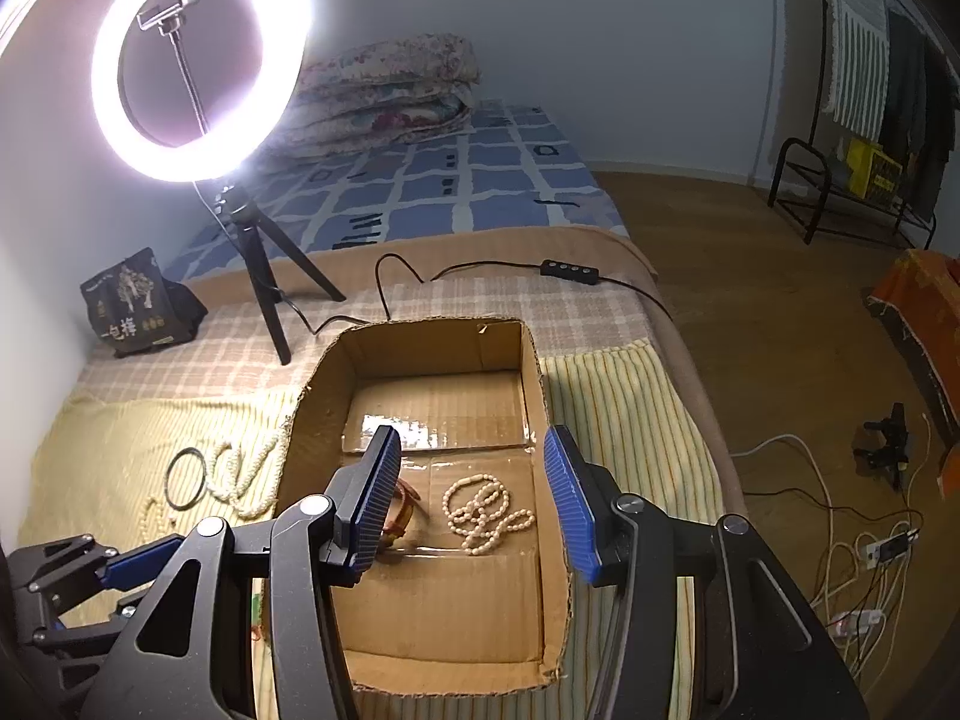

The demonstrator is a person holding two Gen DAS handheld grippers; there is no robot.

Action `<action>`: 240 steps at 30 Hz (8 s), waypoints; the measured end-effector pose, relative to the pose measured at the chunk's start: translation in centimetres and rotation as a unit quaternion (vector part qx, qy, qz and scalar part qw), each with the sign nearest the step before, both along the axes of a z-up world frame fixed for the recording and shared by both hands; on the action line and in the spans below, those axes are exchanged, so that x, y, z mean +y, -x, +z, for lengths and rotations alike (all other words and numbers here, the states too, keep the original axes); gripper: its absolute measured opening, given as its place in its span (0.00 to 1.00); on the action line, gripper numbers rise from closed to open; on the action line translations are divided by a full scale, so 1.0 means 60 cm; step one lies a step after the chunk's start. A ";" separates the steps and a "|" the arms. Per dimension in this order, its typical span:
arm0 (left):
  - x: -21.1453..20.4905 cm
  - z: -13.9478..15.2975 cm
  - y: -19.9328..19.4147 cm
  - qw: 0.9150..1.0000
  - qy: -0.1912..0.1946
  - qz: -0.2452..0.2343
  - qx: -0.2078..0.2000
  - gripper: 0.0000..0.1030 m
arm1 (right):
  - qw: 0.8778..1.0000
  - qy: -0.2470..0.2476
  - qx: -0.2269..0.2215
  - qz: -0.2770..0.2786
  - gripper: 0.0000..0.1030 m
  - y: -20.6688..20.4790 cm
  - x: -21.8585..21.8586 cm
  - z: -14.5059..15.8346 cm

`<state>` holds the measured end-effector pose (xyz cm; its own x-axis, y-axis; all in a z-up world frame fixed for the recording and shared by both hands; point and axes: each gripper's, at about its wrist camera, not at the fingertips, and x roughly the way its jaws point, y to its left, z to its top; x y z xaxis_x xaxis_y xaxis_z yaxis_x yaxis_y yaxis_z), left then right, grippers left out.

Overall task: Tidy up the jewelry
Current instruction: 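Open the right tool to drop the necklace while the left tool releases the watch, then withdraw both open tools from the box back over the bed, then move the right tool to the red cord pendant while the left tool reaches the beaded bracelet, then close the right tool on the red cord while the left tool grips the beaded bracelet, then carry the red cord pendant and beaded bracelet over the box with both tools, then open the right tool to drop the pendant while the left tool releases the bracelet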

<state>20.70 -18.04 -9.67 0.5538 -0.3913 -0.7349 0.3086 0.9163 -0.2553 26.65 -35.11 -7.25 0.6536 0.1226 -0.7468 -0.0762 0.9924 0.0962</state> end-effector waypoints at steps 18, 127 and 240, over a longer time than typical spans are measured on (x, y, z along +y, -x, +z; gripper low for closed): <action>0.095 0.052 0.048 0.999 0.005 0.022 -0.027 0.22 | 0.999 0.005 -0.045 0.000 0.47 0.095 0.047 0.065; 0.376 -0.177 -0.036 0.974 -0.030 0.163 0.153 0.05 | 0.947 0.058 0.143 0.282 0.01 0.147 0.316 -0.195; -0.053 0.027 -0.021 1.000 -0.006 0.001 0.003 0.30 | 0.996 -0.014 0.024 0.085 0.44 0.037 -0.043 -0.043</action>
